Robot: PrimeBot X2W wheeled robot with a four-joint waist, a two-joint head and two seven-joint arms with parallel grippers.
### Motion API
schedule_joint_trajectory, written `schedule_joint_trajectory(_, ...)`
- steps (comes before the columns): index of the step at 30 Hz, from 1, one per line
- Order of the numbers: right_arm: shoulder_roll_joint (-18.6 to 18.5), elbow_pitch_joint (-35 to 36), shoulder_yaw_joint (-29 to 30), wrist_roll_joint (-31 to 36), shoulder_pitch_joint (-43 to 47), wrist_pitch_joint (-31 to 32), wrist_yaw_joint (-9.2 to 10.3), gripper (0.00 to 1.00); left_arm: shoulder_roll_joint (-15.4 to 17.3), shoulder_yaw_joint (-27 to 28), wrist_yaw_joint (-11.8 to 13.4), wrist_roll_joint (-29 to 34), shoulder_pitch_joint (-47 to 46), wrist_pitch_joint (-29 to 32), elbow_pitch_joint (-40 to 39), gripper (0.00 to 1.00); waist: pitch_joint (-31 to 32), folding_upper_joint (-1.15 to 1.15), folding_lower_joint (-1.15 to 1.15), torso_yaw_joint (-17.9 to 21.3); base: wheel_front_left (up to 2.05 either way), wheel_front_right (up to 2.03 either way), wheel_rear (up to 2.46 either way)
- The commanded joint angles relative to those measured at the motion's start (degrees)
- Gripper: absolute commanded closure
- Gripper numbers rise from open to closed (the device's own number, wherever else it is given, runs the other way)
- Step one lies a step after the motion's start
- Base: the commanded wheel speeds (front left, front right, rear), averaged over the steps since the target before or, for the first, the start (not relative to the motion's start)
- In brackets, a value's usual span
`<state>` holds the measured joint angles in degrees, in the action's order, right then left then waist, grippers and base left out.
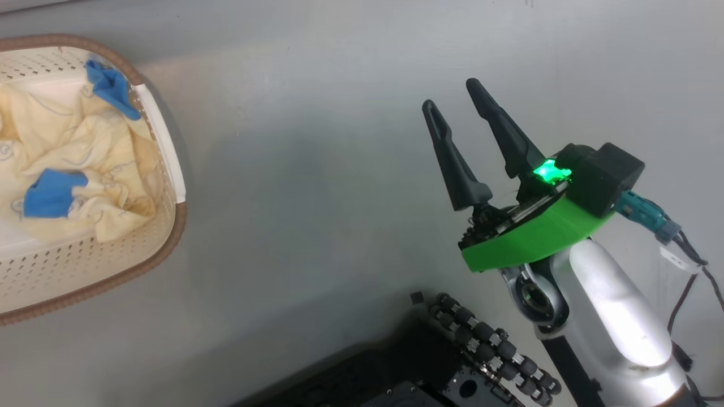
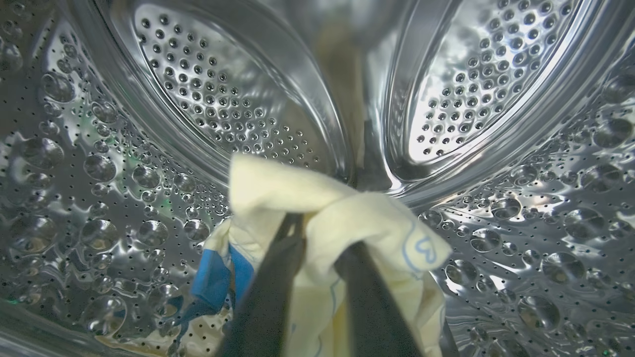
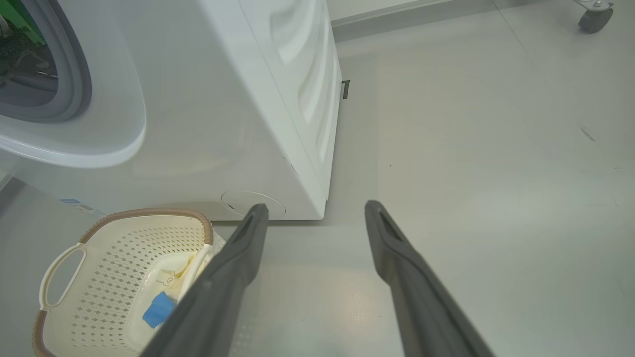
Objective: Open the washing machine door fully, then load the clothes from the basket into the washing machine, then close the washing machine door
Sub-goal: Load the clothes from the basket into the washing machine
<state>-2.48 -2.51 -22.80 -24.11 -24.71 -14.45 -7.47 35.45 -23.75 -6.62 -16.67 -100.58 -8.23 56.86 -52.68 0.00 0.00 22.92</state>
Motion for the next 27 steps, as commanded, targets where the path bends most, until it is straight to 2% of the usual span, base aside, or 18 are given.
schedule_joint_trajectory(1, -0.4, 1.1, -0.5, 0.2, 1.4, -0.5, -0.02, 0.00, 1.5, 1.4, -0.2, -1.4, -1.5, 0.2, -0.3, 0.00, 0.7, 0.00, 0.00, -0.4, 0.00, 0.00, 0.00)
schedule_joint_trajectory(10, -0.4, 0.2, 1.8, 1.5, 1.8, -0.5, -0.02, 0.00, -2.8, 4.2, 0.1, -7.0, 2.2, -0.2, 3.6, 0.00, 4.4, 0.00, 0.00, -2.9, 0.00, 0.00, 0.00)
schedule_joint_trajectory(17, -0.4, -1.3, 4.8, 3.9, 3.2, -0.5, -0.02, 0.00, -7.7, 7.0, 0.7, -12.1, 11.4, -3.4, 4.4, 0.00, 9.7, 0.00, 0.00, -6.5, 0.00, 0.00, 0.00)
schedule_joint_trajectory(21, -0.4, -2.2, 6.1, 5.3, 4.2, -0.5, -0.02, 0.00, -10.0, 7.7, 1.6, -13.5, 18.2, -5.4, 2.2, 0.00, 12.9, 0.00, 0.00, -8.4, 0.00, 0.00, 0.00)
schedule_joint_trajectory(27, -0.4, -3.2, 7.9, 7.1, 6.3, -0.5, -0.02, 0.00, -12.4, 9.4, 5.0, -14.3, 31.0, -6.6, -6.6, 0.00, 17.9, 0.00, 0.00, -10.5, 0.00, 0.00, 0.00)
